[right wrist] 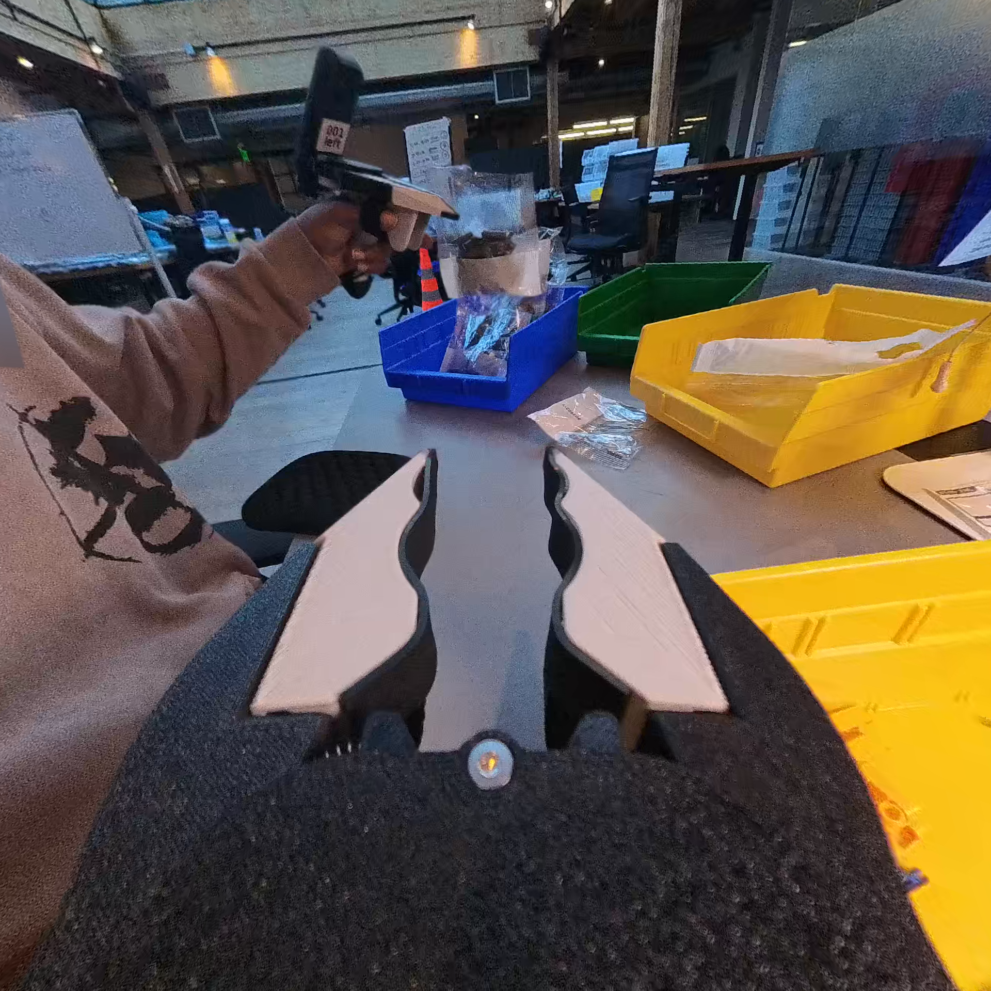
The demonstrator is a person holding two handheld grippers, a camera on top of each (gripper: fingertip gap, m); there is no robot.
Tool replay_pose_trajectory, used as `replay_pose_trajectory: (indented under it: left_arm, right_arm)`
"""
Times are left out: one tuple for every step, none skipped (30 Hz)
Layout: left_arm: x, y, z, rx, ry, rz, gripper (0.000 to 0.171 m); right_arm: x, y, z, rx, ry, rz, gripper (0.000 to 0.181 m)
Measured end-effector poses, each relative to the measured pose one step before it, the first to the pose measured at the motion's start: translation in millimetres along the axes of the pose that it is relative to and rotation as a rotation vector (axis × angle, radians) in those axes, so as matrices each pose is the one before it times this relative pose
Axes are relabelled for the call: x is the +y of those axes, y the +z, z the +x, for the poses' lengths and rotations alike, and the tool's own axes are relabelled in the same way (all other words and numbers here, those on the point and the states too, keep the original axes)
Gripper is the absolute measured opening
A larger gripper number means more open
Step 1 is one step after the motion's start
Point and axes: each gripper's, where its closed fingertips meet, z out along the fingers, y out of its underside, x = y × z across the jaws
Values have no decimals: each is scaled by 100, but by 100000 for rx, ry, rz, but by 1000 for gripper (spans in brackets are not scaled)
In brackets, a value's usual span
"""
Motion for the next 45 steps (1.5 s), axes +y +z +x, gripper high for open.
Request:
replay_pose_trajectory:
  left_arm:
    - [596,-1056,-1670,-114,-6894,-1200,0]
    - [645,-726,-1257,1372,-6551,-1048,0]
    - [741,-478,-1094,944,-5170,-1437,0]
    - [854,-283,-1054,-162,-3565,-1939,0]
    - [976,-109,-961,-40,-3009,-2375,0]
    - [1014,41,-774,1289,-3633,-2603,0]
    - [1008,114,-805,1165,-3776,-2558,0]
    - [1125,144,-1165,-1336,-2900,-3859,0]
    - [1230,74,-2042,-7622,-850,-5326,0]
    - [1370,76,-2387,-10915,1234,-6838,0]
    - [1115,198,-1785,-8518,1972,-5895,2]
    - [90,136,-775,-3732,1168,-425,0]
    - [-159,-42,-885,-5983,671,136,6]
    - [-29,-166,-1056,-8531,2719,-1378,12]
    - [-175,-246,-824,-8432,4321,-385,12]
    - [-344,-279,-596,-7523,4121,838,17]
    - [-406,-295,-438,-6487,3352,1255,22]
    - [-450,-391,-624,-7707,2393,1309,24]
    - [-573,-469,-553,-7261,2537,1807,25]
    - [-794,-536,-281,-5656,1443,2840,26]
    - [-1021,-555,231,-2579,338,3647,27]
    - [-1230,-508,920,812,-278,4245,27]
    - [-1334,-375,1808,4758,43,4282,27]
    - [-1265,-120,2641,8215,1044,3345,29]
    - [-1150,183,3125,9238,2617,2558,31]
    - [-986,483,3216,8247,3850,1881,31]
    - [-840,790,3271,7768,4734,1309,31]
    - [-601,1108,3193,7316,5343,96,32]
    - [-338,1397,2798,5427,5602,-1110,32]
    - [-58,1567,2358,3816,6006,-2427,32]
    - [201,1675,1920,2741,5829,-3731,34]
    - [386,1708,1365,1189,5784,-4658,36]
    - [502,1644,765,-896,6094,-4958,39]
    - [559,1432,144,-3327,5371,-5067,42]
    - [583,1191,-34,-3117,5232,-5128,45]
    - [584,958,-111,-2467,5010,-4920,48]
    - [506,701,-127,-1728,4293,-4147,49]
    - [231,376,-21,-217,3166,-2029,39]
    - [186,66,8,601,2665,-1605,24]
    - [304,-111,-319,-1301,2492,-2130,2]
    - [23,-313,-456,-2209,1539,227,0]
    - [-291,-546,-275,-792,-395,2789,0]
    - [-596,-765,-198,146,-2605,5083,0]
    - [-914,-959,48,2074,-3767,7220,0]
    - [-1265,-1139,337,3601,-3591,9234,0]
  right_arm:
    - [242,83,-141,-875,33,-1410,39]
    - [217,90,-70,-255,-363,-1284,39]
    - [189,65,-81,-151,-713,-1044,39]
    - [160,58,-104,-224,-769,-1057,39]
    - [132,37,-66,34,-702,-854,39]
    - [121,27,-18,131,-528,-732,39]
    - [149,32,-6,-13,-191,-681,39]
    - [136,35,35,43,203,-473,38]
    - [108,30,57,102,487,-201,38]
    - [111,26,42,-85,593,-160,38]
    - [116,30,31,-139,564,-281,38]
    - [95,13,78,113,413,-182,38]
    - [51,15,95,212,290,-3,37]
    - [27,-2,76,172,345,49,37]
    - [22,9,71,125,378,68,37]
    - [-1,-13,42,28,272,123,37]
    - [13,7,28,16,132,98,37]
    - [29,4,36,97,51,-14,37]
    - [27,13,56,198,21,-9,37]
    - [33,20,6,-71,70,18,37]
    - [32,33,-16,-270,230,2,37]
    - [37,27,-26,-242,253,-16,37]
    - [33,39,-16,-139,90,-66,37]
    - [35,16,-14,3,-102,-103,37]
    - [27,14,7,85,-249,-122,37]
    - [35,6,8,159,-302,-160,37]
    - [25,-21,15,239,-424,-131,37]
    - [23,-32,28,343,-637,-92,37]
    - [50,-32,51,428,-738,-232,36]
    - [64,-21,79,501,-733,-289,36]
    - [79,-11,51,315,-500,-267,36]
    - [81,10,45,130,-80,-175,36]
    - [86,24,8,-56,295,-85,36]
    - [101,48,-19,-288,392,-156,36]
    - [111,52,-41,-267,208,-296,36]
    - [136,46,-15,-91,-111,-388,36]
    - [134,51,11,129,-274,-524,36]
    - [143,46,21,197,-279,-594,36]
    - [115,27,15,159,-272,-513,36]
    - [77,28,8,105,-229,-303,36]
    - [60,21,-16,17,-124,-240,35]
    - [56,36,-11,-25,-38,-241,35]
    - [40,27,-21,-43,-45,-102,35]
    - [34,37,-38,-143,9,14,35]
    - [30,46,-29,-179,135,97,35]
